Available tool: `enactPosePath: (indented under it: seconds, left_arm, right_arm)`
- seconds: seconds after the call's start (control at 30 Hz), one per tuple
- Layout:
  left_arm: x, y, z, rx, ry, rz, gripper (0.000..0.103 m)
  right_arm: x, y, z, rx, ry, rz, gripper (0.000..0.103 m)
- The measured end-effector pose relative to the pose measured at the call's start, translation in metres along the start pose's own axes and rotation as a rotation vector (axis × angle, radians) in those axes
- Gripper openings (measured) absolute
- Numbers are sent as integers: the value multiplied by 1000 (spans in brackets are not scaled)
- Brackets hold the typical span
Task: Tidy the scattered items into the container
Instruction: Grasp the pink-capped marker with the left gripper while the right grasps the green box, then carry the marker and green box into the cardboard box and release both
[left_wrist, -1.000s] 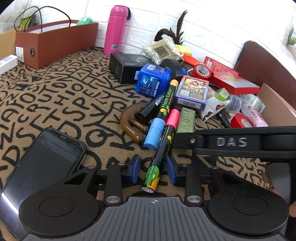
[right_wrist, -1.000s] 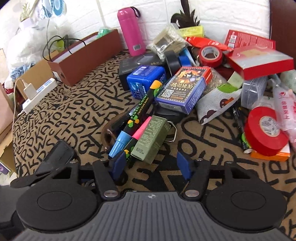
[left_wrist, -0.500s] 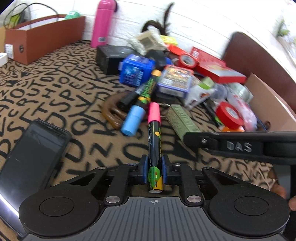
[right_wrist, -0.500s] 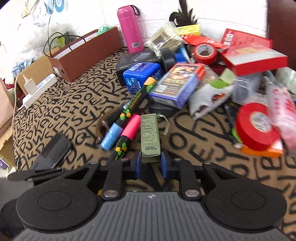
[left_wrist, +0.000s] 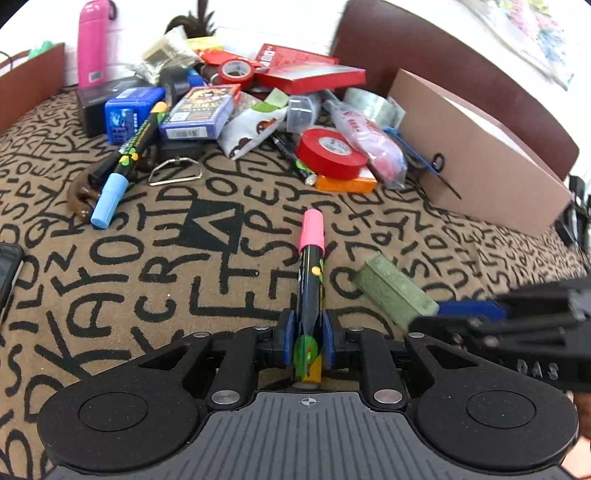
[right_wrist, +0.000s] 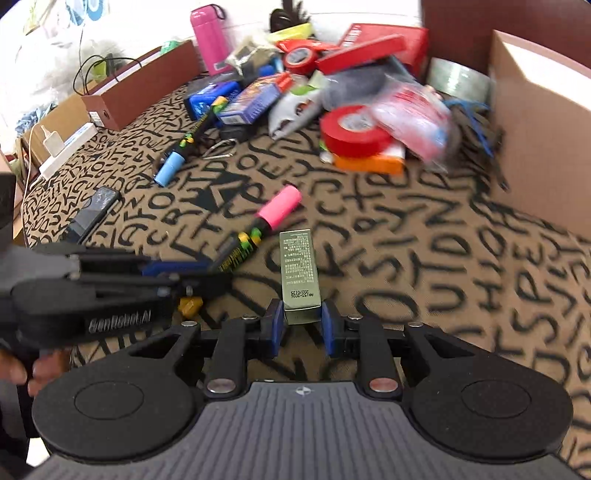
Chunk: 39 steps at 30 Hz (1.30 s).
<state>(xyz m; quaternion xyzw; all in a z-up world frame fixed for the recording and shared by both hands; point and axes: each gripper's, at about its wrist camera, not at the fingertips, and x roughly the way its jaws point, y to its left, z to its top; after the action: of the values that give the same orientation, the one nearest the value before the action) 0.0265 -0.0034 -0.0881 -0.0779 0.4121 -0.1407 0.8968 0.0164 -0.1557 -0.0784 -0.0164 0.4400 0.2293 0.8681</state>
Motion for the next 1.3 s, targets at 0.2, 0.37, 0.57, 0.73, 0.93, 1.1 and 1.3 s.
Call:
enactPosePath:
  seconds: [0.2, 0.37, 0.57, 0.73, 0.93, 1.1, 1.3]
  left_arm:
    - [10, -8, 12, 4, 7, 23, 49]
    - [16, -16, 16, 40, 16, 58, 35]
    - [20, -17, 20, 36, 39, 38, 26]
    - [27, -21, 22, 60, 30, 28, 25]
    - [28, -21, 22, 63, 21, 24, 31]
    - [28, -20, 22, 64, 19, 21, 31]
    - [29, -20, 22, 65, 24, 23, 31]
  right_arm:
    - [0, 0, 3, -25, -47, -1, 32]
    - [9, -1, 6, -38, -44, 1, 34]
    - [14, -4, 3, -57, -23, -13, 27]
    - [14, -8, 3, -69, -20, -51, 27]
    - [18, -6, 6, -89, -18, -68, 28]
    - [22, -8, 10, -78, -12, -65, 28]
    - [25, -9, 12, -74, -17, -57, 28]
